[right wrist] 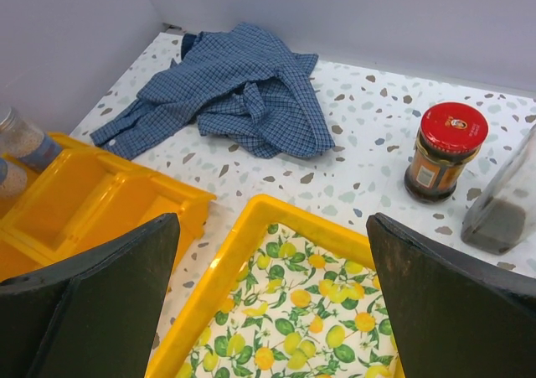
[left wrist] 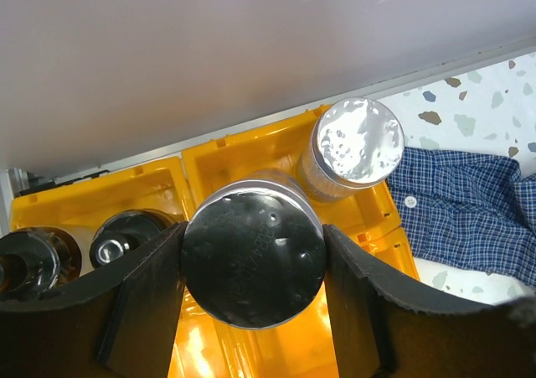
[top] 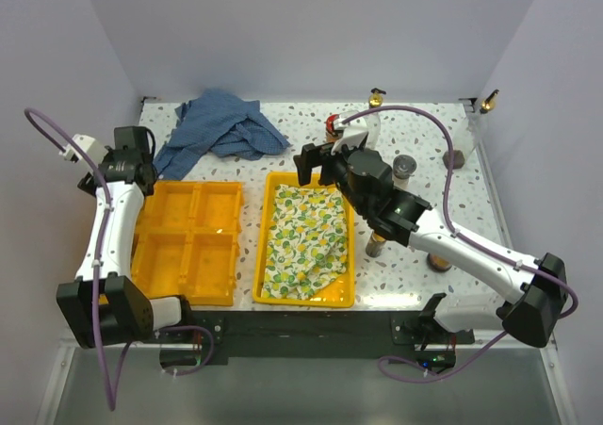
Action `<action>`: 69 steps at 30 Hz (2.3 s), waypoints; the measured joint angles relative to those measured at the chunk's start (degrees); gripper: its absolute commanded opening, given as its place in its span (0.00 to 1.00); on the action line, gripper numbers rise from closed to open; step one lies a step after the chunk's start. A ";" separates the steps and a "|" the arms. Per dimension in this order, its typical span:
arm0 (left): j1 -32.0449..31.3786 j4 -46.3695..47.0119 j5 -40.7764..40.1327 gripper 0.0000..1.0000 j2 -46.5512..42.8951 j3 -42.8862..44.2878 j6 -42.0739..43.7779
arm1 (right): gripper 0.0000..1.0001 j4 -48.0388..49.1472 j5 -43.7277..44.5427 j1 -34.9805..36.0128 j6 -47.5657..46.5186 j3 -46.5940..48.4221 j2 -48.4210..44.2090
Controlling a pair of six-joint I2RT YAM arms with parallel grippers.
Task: Organize the condiment bottles
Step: Place the bottle in the storage box, then pick up the bottle from the center of the board.
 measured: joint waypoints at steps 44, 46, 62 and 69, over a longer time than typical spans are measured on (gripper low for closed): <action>5.05 9.46 5.53 0.95 2.23 -0.09 7.02 | 0.99 -0.39 1.11 0.00 -0.92 -0.20 -0.04; 5.05 10.88 8.22 1.00 0.48 0.46 9.09 | 0.98 -0.42 1.11 0.00 -0.90 -0.15 0.11; -14.38 27.67 45.48 1.00 -2.12 0.00 30.16 | 0.99 -15.23 10.93 0.02 6.97 10.08 8.76; -21.38 35.19 59.25 1.00 -4.20 -7.32 34.84 | 0.99 -30.49 15.41 0.00 17.14 17.29 10.60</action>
